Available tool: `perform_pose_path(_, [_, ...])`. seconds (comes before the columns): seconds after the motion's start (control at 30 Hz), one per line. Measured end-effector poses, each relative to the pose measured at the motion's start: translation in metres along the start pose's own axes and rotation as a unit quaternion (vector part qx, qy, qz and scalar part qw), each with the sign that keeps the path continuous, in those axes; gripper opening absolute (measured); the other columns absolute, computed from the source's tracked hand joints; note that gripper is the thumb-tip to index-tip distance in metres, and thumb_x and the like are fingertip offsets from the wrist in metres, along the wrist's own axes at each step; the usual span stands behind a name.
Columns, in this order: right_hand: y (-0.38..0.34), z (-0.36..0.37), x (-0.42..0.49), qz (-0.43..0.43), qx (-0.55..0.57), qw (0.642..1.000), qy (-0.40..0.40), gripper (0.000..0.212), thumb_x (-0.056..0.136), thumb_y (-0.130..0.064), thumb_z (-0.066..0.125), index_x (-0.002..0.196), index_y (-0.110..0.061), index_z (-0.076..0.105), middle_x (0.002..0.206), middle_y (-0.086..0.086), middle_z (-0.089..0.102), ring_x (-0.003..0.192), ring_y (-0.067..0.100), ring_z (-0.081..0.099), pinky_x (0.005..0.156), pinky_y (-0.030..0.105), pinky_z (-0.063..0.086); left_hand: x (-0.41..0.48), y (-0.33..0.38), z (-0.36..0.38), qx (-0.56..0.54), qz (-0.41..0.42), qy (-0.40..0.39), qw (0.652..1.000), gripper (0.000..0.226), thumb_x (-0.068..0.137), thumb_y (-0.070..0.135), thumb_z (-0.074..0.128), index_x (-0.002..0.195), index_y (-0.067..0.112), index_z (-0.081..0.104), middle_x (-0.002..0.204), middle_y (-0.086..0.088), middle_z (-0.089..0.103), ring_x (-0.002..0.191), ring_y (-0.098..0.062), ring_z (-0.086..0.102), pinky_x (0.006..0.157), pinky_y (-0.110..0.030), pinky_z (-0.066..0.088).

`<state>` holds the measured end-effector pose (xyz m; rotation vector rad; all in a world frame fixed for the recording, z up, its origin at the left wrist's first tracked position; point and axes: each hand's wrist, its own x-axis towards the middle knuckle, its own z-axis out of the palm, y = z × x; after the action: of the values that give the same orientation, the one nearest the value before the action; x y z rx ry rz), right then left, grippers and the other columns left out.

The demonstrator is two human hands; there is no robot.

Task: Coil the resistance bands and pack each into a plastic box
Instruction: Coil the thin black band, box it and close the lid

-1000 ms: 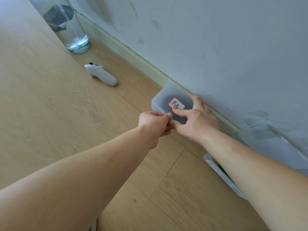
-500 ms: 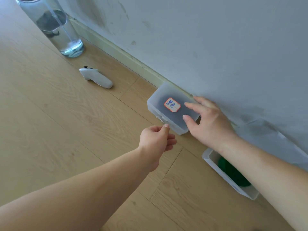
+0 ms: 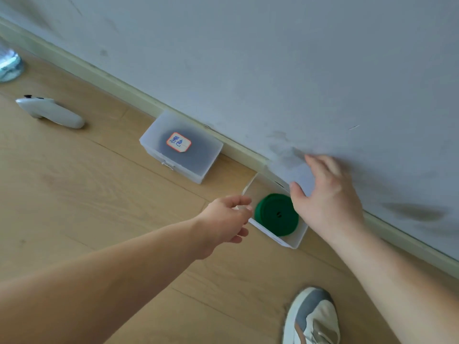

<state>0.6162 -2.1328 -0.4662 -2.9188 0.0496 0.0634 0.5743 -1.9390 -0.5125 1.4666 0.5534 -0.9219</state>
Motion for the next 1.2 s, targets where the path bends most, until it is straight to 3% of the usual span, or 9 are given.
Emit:
perform_pose_path(0.13, [0.017,0.006,0.001,0.024,0.077,0.994,-0.070,0.049,0.091,-0.030,0.072,0.138,-0.024,0.062,0.103,-0.005,0.058,0.098,0.021,0.057,0.082,0.030,0.045,0.014,-0.005,0.017,0.046,-0.032,0.012,0.998,0.057,0.100,0.049,0.057,0.153,0.030,0.046,0.120,0.001,0.068,0.102,-0.016,0.073,0.103,-0.038,0.056])
perform_pose_path(0.23, [0.013,0.014,-0.004,-0.051,0.090,0.993,-0.057,0.029,0.092,-0.024,0.072,0.121,-0.021,0.075,0.097,-0.004,0.057,0.092,0.022,0.059,0.073,0.029,0.047,0.019,-0.007,0.021,0.057,-0.028,0.059,0.996,0.064,0.099,0.053,0.055,0.157,0.028,0.042,0.135,0.001,0.064,0.117,-0.020,0.067,0.110,-0.042,0.048])
perform_pose_path(0.3, [0.005,0.022,-0.010,-0.099,0.108,0.988,-0.048,0.027,0.091,-0.025,0.074,0.117,-0.022,0.077,0.095,-0.005,0.059,0.091,0.020,0.060,0.070,0.034,0.053,0.016,-0.007,0.016,0.048,-0.026,0.085,0.995,0.062,0.099,0.052,0.054,0.155,0.027,0.043,0.132,0.001,0.065,0.114,-0.021,0.069,0.104,-0.038,0.051])
perform_pose_path(0.43, [-0.007,0.040,-0.014,-0.088,0.183,0.970,-0.136,0.036,0.084,-0.043,0.081,0.118,-0.032,0.077,0.113,-0.016,0.060,0.110,0.008,0.063,0.087,0.037,0.057,0.006,-0.009,-0.002,0.009,0.036,0.174,0.984,0.027,0.105,0.037,0.051,0.119,0.020,0.067,0.109,-0.006,0.074,0.095,-0.021,0.075,0.087,-0.041,0.063])
perform_pose_path(0.57, [-0.001,0.043,-0.010,0.004,0.087,0.968,-0.237,0.111,0.058,-0.065,0.090,0.154,-0.044,0.039,0.167,-0.008,0.028,0.150,0.016,0.035,0.120,0.038,0.036,0.005,-0.014,-0.006,-0.125,0.010,0.183,0.975,0.024,0.103,0.038,0.058,0.106,0.015,0.064,0.102,-0.008,0.075,0.092,-0.019,0.077,0.082,-0.040,0.066])
perform_pose_path(0.63, [0.000,0.045,-0.009,0.028,0.064,0.957,-0.283,0.130,0.049,-0.069,0.091,0.159,-0.048,0.025,0.173,-0.004,0.013,0.156,0.018,0.023,0.124,0.042,0.029,0.012,-0.017,-0.001,-0.132,-0.017,0.134,0.982,0.029,0.101,0.042,0.062,0.102,0.014,0.068,0.104,-0.010,0.076,0.093,-0.020,0.078,0.082,-0.037,0.066])
perform_pose_path(0.8, [-0.002,0.062,-0.012,0.021,0.045,0.971,-0.235,0.119,0.059,-0.067,0.088,0.159,-0.041,0.029,0.169,0.001,0.022,0.153,0.024,0.026,0.120,0.038,0.033,0.025,-0.019,0.009,-0.116,0.003,0.113,0.987,0.032,0.101,0.035,0.065,0.094,0.005,0.074,0.100,-0.012,0.078,0.090,-0.022,0.079,0.078,-0.034,0.066])
perform_pose_path(1.0, [-0.001,0.071,-0.016,-0.003,0.070,0.986,-0.153,0.104,0.057,-0.065,0.089,0.149,-0.034,0.053,0.146,0.000,0.051,0.125,0.027,0.055,0.101,0.036,0.048,0.035,-0.021,0.011,-0.161,-0.020,0.101,0.982,0.024,0.100,0.019,0.068,0.099,-0.004,0.072,0.095,-0.016,0.080,0.085,-0.024,0.080,0.072,-0.030,0.066])
perform_pose_path(1.2, [0.010,0.070,-0.014,-0.003,0.058,0.978,-0.200,0.101,0.062,-0.066,0.087,0.151,-0.046,0.044,0.163,-0.009,0.033,0.143,0.018,0.041,0.111,0.030,0.038,0.037,-0.028,0.014,-0.183,-0.019,0.079,0.980,0.020,0.099,0.017,0.071,0.101,-0.002,0.068,0.090,-0.016,0.081,0.085,-0.024,0.080,0.074,-0.031,0.066])
